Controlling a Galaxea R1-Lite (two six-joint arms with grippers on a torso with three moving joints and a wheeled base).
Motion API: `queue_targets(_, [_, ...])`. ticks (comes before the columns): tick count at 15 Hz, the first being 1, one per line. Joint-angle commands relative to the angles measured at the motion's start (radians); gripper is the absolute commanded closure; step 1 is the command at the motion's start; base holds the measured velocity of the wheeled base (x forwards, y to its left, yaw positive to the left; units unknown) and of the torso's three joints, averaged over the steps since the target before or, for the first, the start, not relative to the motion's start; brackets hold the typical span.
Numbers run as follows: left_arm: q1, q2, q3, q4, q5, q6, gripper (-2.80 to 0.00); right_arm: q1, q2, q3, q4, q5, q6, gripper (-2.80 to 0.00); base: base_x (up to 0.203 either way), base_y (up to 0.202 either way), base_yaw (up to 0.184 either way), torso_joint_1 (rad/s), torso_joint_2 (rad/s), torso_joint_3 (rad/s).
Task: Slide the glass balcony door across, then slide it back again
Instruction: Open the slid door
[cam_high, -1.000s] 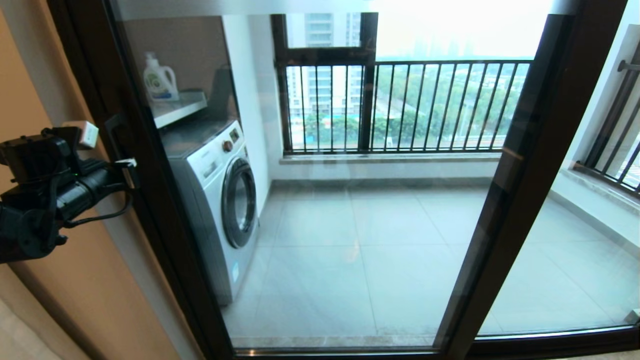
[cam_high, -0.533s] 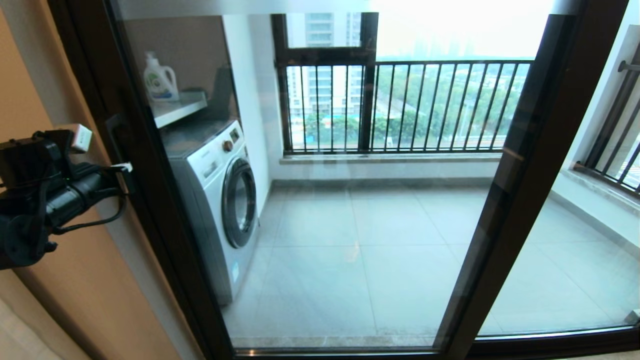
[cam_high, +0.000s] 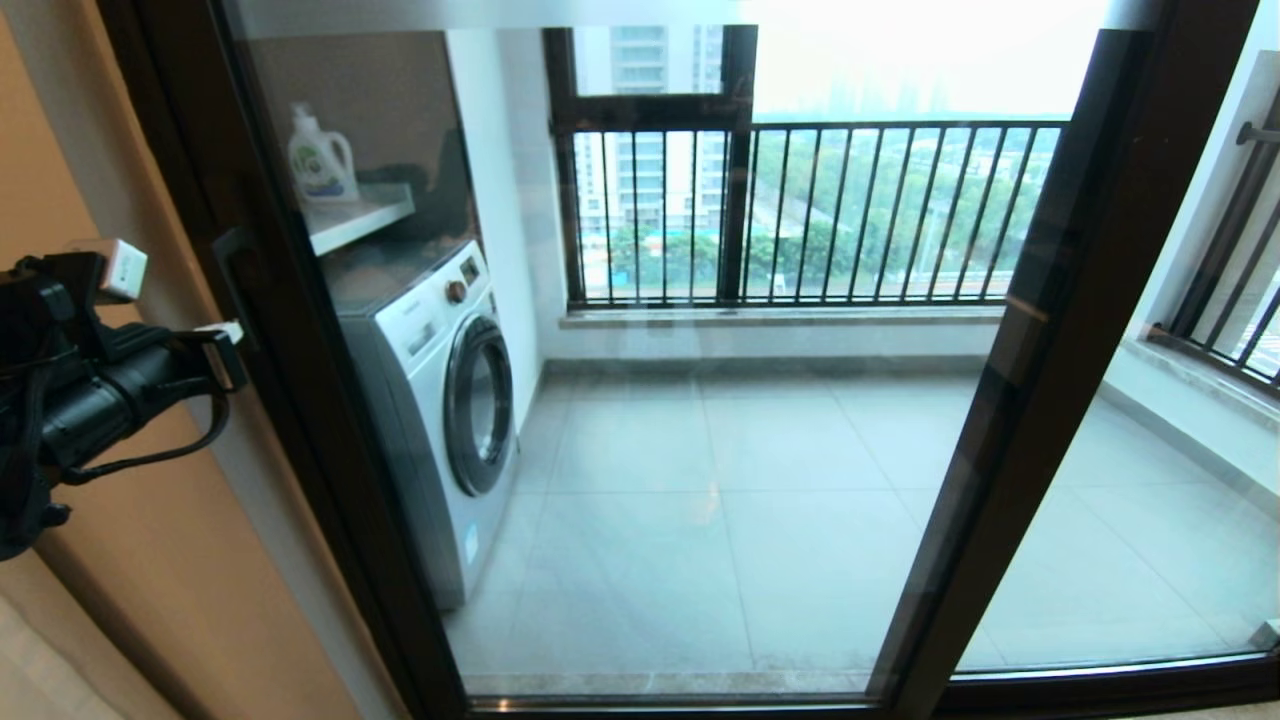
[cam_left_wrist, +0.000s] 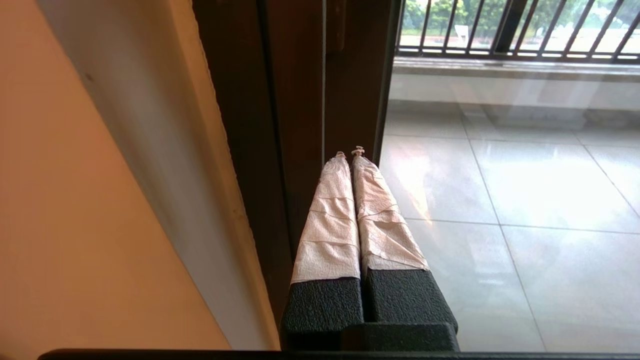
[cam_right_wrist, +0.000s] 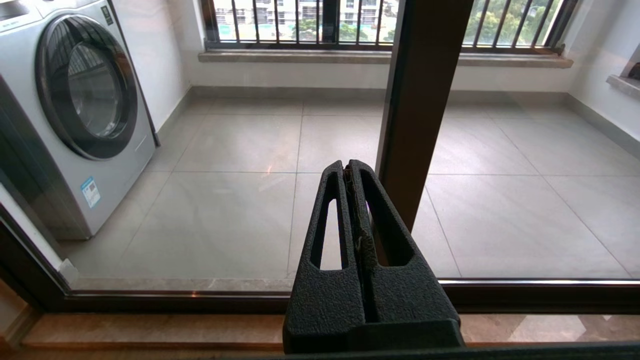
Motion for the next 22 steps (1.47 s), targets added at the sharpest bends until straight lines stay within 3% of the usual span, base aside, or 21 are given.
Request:
queue_targets(1, [0.001,-0.037,0.016,-0.005,-0.002,0.001,0.00,0.000,0.001,0.012,0.000,0.000,0.001,0.00,0.000,0.000,0.000,0.000,0.00,0.000])
queue_targets(7, [0.049,-0.029,-0.037,-0.005,-0.006,-0.023,0.00,0.000,0.001,0.012,0.000,0.000,-0.001,0.00,0.000,0.000,0.000,0.000,0.00,0.000])
queue_targets(16, [0.064,0.203,-0.363,0.021,0.003,-0.012,0.00,0.000,0.001,0.012,0.000,0.000,-0.001,0.00,0.000,0.000,0.000,0.000,0.00,0.000])
queue_targets(22, [0.017,0.210,-0.385,0.023,-0.001,0.015,0.00,0.000,0.001,0.012,0.000,0.000,0.001,0.00,0.000,0.000,0.000,0.000,0.00,0.000])
